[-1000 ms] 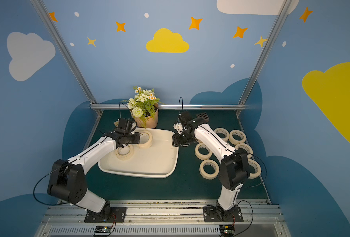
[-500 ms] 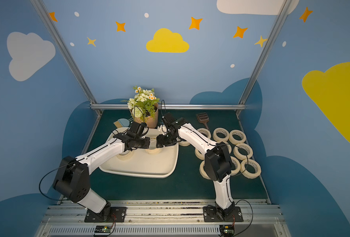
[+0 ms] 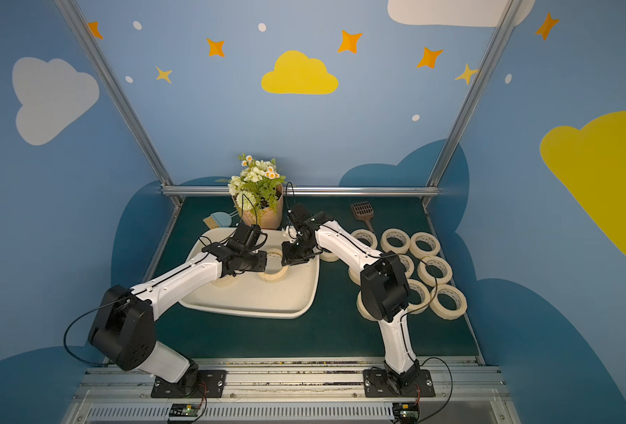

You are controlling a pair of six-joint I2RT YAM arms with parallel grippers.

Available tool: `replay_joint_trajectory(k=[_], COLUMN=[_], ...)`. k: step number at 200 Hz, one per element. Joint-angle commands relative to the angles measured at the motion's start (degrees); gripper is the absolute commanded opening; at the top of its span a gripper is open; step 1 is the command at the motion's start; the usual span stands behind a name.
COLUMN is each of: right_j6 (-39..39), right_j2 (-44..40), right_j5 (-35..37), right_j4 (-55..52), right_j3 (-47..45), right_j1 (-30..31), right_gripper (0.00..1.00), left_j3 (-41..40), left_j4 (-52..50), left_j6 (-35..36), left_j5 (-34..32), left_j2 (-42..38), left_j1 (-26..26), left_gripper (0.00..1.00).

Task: Take out the art tape in the storage box
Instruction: Pick up the art tape from the storage box, then place the art tape at the center of the board.

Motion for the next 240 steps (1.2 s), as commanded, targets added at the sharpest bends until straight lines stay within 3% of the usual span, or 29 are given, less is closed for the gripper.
replay_joint_trajectory(k=[1, 26, 46, 66, 80, 96, 149, 188, 240], right_j6=[0.4, 0.4, 0.4, 0.5, 0.4, 0.1, -1.9, -3.1, -7.6], right_j2=[2.7, 2.8, 2.8, 2.7, 2.2, 0.8, -6.5, -15.6, -28.6], right_j5=[2.0, 2.3, 2.3, 2.5, 2.9, 3.6, 8.5, 14.0, 26.8], right_j4=[1.6, 1.6, 1.6, 1.6, 1.4, 1.0, -2.2, -4.9, -11.9], right_j3=[1.2, 1.0, 0.8, 0.6, 0.3, -0.7, -3.6, -9.1, -19.8], right_j1=[-0.2, -0.5, -0.6, -1.0, -1.4, -2.2, -6.4, -12.1, -21.2], right_gripper=[0.45, 0.43, 0.3, 0.0, 0.0, 0.0, 0.0, 0.0, 0.0], left_j3=[1.0, 1.1, 1.2, 0.5, 0.0, -0.7, -5.5, -5.8, -13.1], left_j4=[3.6, 3.9, 3.9, 4.9, 5.4, 6.6, 11.5, 6.0, 1.7], left_j6=[-1.7, -1.8, -1.8, -2.5, -2.7, -2.7, -2.0, 1.5, 1.1], left_j5=[5.1, 5.2, 5.2, 5.7, 6.0, 6.7, 4.3, -2.2, 0.5], left_j2=[-3.7, -3.6, -3.8, -4.8, -5.5, -6.3, -12.8, -17.8, -22.3], left_j1=[-2.4, -2.6, -2.7, -2.8, -2.7, -2.8, -2.5, 0.1, 16.0], left_gripper=[0.18, 0.18, 0.18, 0.18, 0.19, 0.29, 1.0, 1.0, 0.99])
